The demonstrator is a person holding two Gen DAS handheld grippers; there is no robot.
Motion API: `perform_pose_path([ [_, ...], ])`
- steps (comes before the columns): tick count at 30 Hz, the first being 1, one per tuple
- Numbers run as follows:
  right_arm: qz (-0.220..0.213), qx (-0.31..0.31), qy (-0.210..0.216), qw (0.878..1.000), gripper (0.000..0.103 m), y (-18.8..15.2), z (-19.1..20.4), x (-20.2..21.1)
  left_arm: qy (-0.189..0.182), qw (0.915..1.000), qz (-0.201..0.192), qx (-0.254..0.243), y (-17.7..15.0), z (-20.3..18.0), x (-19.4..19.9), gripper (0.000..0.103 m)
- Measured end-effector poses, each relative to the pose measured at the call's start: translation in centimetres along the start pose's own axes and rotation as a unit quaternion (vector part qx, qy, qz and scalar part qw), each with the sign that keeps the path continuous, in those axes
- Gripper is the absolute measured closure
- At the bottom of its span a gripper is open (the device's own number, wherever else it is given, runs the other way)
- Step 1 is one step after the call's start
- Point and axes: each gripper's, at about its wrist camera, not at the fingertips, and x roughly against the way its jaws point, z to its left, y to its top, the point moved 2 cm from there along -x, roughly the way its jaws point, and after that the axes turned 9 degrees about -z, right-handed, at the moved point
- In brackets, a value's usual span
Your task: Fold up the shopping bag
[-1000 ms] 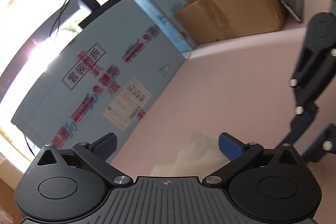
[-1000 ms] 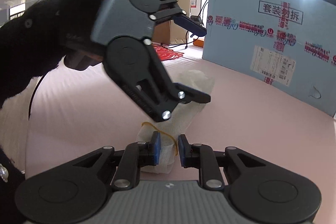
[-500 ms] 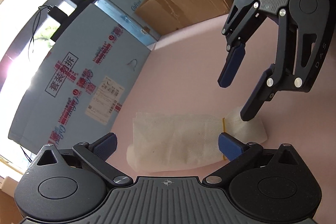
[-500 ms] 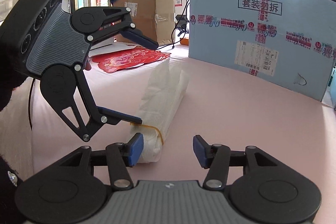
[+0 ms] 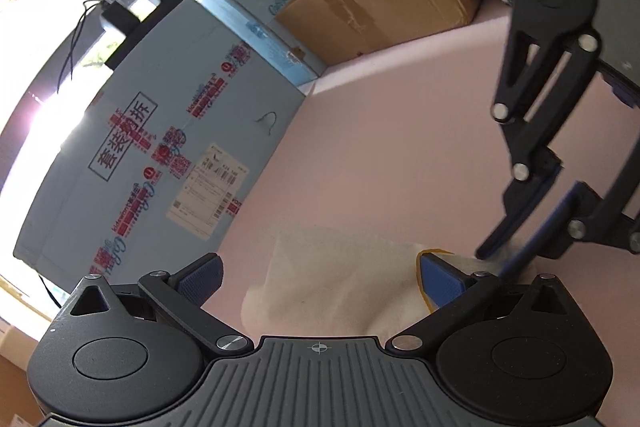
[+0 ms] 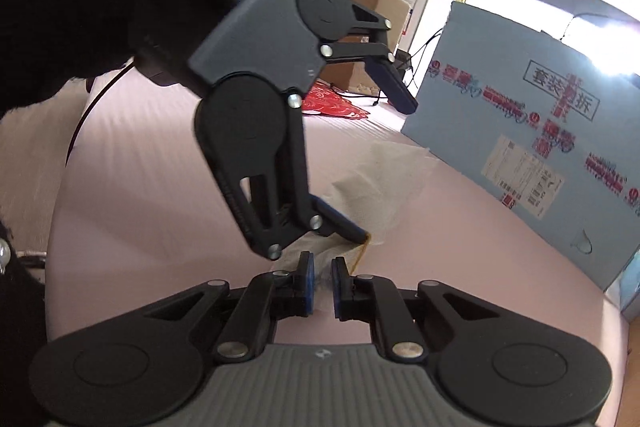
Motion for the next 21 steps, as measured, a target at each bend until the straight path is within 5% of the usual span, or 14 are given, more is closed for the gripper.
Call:
perform_pose_path([
  [10, -0.006, 0.043, 0.008, 0.999, 0.092, -0.2, 0.8, 0.2, 0.061, 0.9898, 0.018, 0.127, -2.5, 4.5, -1.7, 0.000],
  [17, -0.006, -0.036, 0.025, 0.999, 0.090, -0.1, -1.3, 0.0, 0.055, 0.9910, 0.021, 0.120, -3.2, 2.7, 2.1, 0.000],
  [21, 0.000, -0.208, 0.040, 0.977, 0.051, -0.4, -5.3, -0.5, 0.080, 0.9904, 0.014, 0.112, -2.8, 1.2, 2.7, 0.000],
])
